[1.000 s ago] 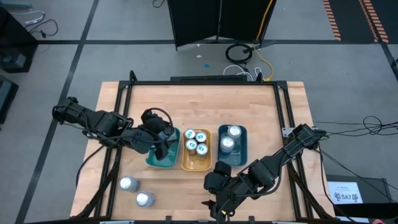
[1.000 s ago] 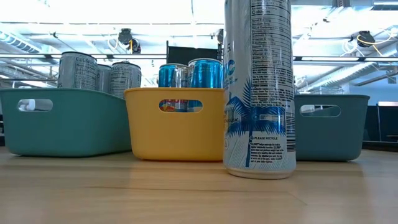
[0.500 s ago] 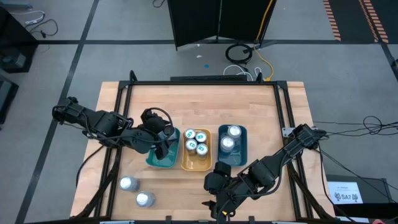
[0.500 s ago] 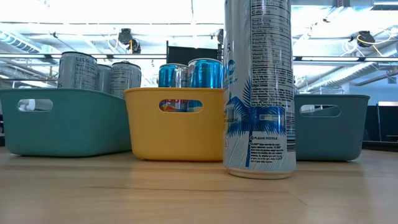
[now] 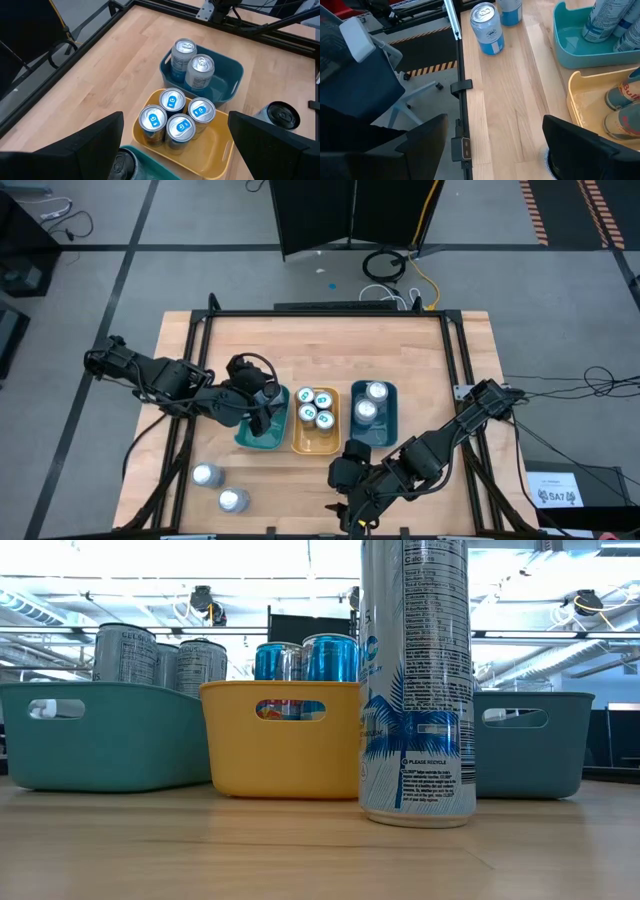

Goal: Sort soda cans
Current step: Put the upper right black can into the light green bin

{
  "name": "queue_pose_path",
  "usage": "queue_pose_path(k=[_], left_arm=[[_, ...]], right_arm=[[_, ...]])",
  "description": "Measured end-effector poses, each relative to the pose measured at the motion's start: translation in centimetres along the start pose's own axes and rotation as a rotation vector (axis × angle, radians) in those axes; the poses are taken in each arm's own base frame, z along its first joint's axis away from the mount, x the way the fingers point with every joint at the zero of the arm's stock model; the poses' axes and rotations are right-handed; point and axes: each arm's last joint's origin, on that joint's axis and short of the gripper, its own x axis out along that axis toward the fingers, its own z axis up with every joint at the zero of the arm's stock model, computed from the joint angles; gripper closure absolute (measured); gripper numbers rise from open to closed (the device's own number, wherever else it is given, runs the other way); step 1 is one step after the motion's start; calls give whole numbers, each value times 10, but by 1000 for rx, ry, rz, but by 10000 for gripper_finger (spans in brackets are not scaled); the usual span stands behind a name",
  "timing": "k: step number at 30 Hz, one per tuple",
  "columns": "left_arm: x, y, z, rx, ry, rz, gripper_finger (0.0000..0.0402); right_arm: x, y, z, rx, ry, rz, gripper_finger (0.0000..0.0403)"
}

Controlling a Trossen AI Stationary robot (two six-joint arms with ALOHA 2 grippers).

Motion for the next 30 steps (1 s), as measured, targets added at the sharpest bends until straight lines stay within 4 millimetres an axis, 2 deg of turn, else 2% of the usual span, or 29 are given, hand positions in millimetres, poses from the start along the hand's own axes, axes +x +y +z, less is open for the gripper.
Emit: queue_pose_path(k=[9, 18, 23, 30], left_arm=[[1, -4, 0, 36, -7, -13, 33], [11, -42, 0, 217, -98, -130, 33], [21, -64, -6, 246, -96, -201, 33], [46, -89, -18, 270, -61, -232, 33]], right_arm=[[0, 0, 1, -10, -8, -3, 85], [0, -1, 2, -31, -26, -18, 85], [-3, 5, -10, -18, 4, -45, 85], [-16, 5, -43, 39, 125, -231, 85]])
